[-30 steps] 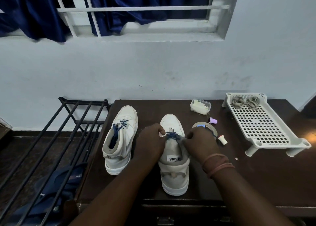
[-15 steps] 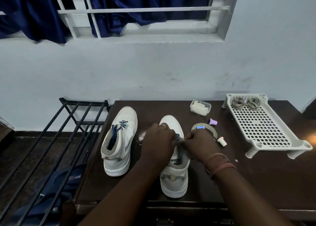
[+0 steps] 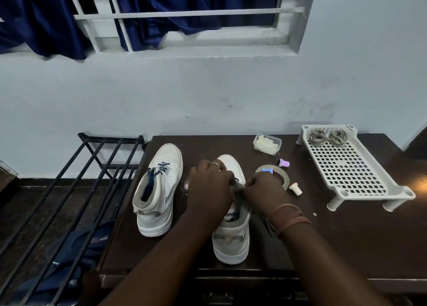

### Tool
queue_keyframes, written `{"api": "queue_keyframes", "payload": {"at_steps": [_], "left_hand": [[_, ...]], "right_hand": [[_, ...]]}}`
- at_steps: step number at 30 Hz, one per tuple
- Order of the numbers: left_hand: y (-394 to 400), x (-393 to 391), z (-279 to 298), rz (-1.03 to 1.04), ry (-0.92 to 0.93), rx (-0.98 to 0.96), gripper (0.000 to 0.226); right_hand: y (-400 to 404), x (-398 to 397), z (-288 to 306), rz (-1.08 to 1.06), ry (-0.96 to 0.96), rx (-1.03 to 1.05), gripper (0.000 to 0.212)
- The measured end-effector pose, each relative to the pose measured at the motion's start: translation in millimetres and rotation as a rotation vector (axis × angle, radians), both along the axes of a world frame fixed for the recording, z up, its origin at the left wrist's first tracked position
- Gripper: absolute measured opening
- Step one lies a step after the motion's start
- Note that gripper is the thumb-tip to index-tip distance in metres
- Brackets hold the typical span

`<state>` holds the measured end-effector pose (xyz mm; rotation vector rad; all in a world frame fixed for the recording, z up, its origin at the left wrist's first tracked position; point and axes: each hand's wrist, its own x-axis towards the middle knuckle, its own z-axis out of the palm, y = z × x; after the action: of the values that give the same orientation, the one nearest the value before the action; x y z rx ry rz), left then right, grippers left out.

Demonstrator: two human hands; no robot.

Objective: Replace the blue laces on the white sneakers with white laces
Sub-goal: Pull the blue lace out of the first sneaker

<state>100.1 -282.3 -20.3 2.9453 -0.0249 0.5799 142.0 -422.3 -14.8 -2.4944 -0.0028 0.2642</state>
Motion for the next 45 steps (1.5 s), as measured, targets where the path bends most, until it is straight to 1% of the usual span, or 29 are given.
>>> {"api": "queue_keyframes", "payload": {"at_steps": [5, 7, 8, 9, 12, 13, 14, 15, 18, 19, 20, 22, 23, 24, 25, 26, 28, 30, 31, 34, 35, 36, 37, 38, 39, 41, 42, 43, 45], "left_hand": [[-4.3, -0.8, 2.9, 0.06, 0.014, 0.041, 0.026], [-7.0, -2.8, 9.2, 0.134, -0.071, -0.097, 0.021], [-7.4, -3.6, 12.7, 0.173, -0.12, -0.247, 0.017], [-6.3, -3.2, 17.1, 0.191, -0.136, -0.454, 0.013], [-4.7, 0.8, 35.3, 0.134, -0.054, -1.398, 0.01], [-2.6, 0.9, 38.3, 0.123, -0.007, -1.547, 0.007], [-0.2, 1.5, 39.0, 0.12, 0.033, -1.515, 0.005], [1.9, 1.2, 36.7, 0.123, 0.065, -1.327, 0.004], [3.8, -1.8, 16.0, 0.036, 0.122, -0.53, 0.017], [3.5, -3.1, 12.3, -0.002, 0.138, -0.314, 0.023], [3.5, -4.3, 11.6, 0.004, 0.165, -0.166, 0.025], [4.1, -6.8, 15.3, 0.072, 0.224, 0.004, 0.024], [4.0, -7.1, 17.1, 0.099, 0.22, 0.062, 0.024], [2.8, -7.3, 19.3, 0.105, 0.213, 0.073, 0.023], [1.5, -7.0, 21.7, 0.092, 0.216, 0.002, 0.02], [1.2, -5.9, 23.6, 0.063, 0.238, -0.144, 0.017], [5.6, -4.0, 28.4, -0.017, 0.341, -0.532, 0.012], [12.2, -3.9, 31.5, -0.101, 0.358, -0.907, 0.013], [12.8, -4.5, 32.4, -0.127, 0.326, -1.052, 0.014], [9.5, -2.1, 41.4, -0.104, 0.085, -1.358, 0.017], [9.0, -0.8, 45.9, -0.067, 0.02, -1.446, 0.017], [9.8, 1.3, 47.0, -0.024, -0.01, -1.462, 0.015], [11.1, 3.4, 44.3, 0.005, -0.016, -1.397, 0.014], [13.2, 4.2, 39.2, 0.024, 0.012, -1.225, 0.012], [15.4, 3.9, 32.2, 0.018, 0.064, -0.967, 0.012], [17.5, 0.4, 15.8, -0.015, 0.161, -0.403, 0.024], [16.1, -1.4, 11.9, -0.011, 0.203, -0.2, 0.029], [13.8, -2.9, 12.1, 0.014, 0.231, -0.075, 0.032], [11.6, -2.1, 13.5, 0.046, 0.214, 0.035, 0.029]], "right_hand": [[1.5, 0.7, -1.8, 0.012, -0.028, -0.011, 0.029], [0.6, 1.2, -2.4, 0.005, -0.028, -0.011, 0.023], [0.2, 1.3, -2.4, 0.003, -0.027, -0.015, 0.021], [0.5, 1.4, -2.7, 0.006, -0.027, -0.02, 0.02], [1.9, 3.3, -4.2, 0.017, -0.004, -0.008, 0.019], [2.2, 3.5, -4.4, 0.018, -0.002, -0.009, 0.02], [2.4, 3.7, -4.7, 0.018, -0.003, -0.013, 0.02], [2.3, 3.7, -5.0, 0.018, -0.005, -0.015, 0.021], [2.0, 3.3, -4.2, 0.015, -0.007, -0.006, 0.022], [2.4, 3.0, -4.0, 0.016, -0.007, -0.006, 0.021], [2.5, 3.2, -4.2, 0.018, -0.008, -0.007, 0.02], [2.6, 3.4, -5.7, 0.021, -0.014, -0.007, 0.018], [2.8, 3.3, -5.9, 0.019, -0.017, -0.004, 0.018], [2.6, 3.1, -5.9, 0.016, -0.015, 0.0, 0.018], [2.2, 2.7, -5.3, 0.015, -0.01, 0.001, 0.019], [2.4, 2.3, -4.3, 0.015, -0.006, -0.004, 0.021], [2.4, 1.3, -1.7, 0.01, -0.004, -0.015, 0.023], [2.1, 1.5, -1.5, 0.004, -0.005, -0.018, 0.019], [2.3, 1.3, -1.3, 0.006, -0.004, -0.021, 0.018], [2.9, 0.8, -0.6, 0.025, 0.0, -0.019, 0.016], [2.9, 0.6, -0.4, 0.026, -0.005, -0.025, 0.016], [3.3, 0.5, -0.2, 0.024, -0.01, -0.034, 0.017], [3.4, 0.2, 0.0, 0.022, -0.014, -0.043, 0.016], [3.6, -0.1, -0.2, 0.021, -0.015, -0.045, 0.016], [3.9, -0.2, -0.3, 0.021, -0.017, -0.041, 0.016], [4.5, -1.2, 0.1, 0.018, -0.021, -0.051, 0.018], [4.8, -1.7, 0.7, 0.021, -0.024, -0.067, 0.018], [5.0, -1.9, 1.5, 0.026, -0.029, -0.081, 0.018], [5.0, -2.2, 2.3, 0.028, -0.033, -0.076, 0.02]]}}
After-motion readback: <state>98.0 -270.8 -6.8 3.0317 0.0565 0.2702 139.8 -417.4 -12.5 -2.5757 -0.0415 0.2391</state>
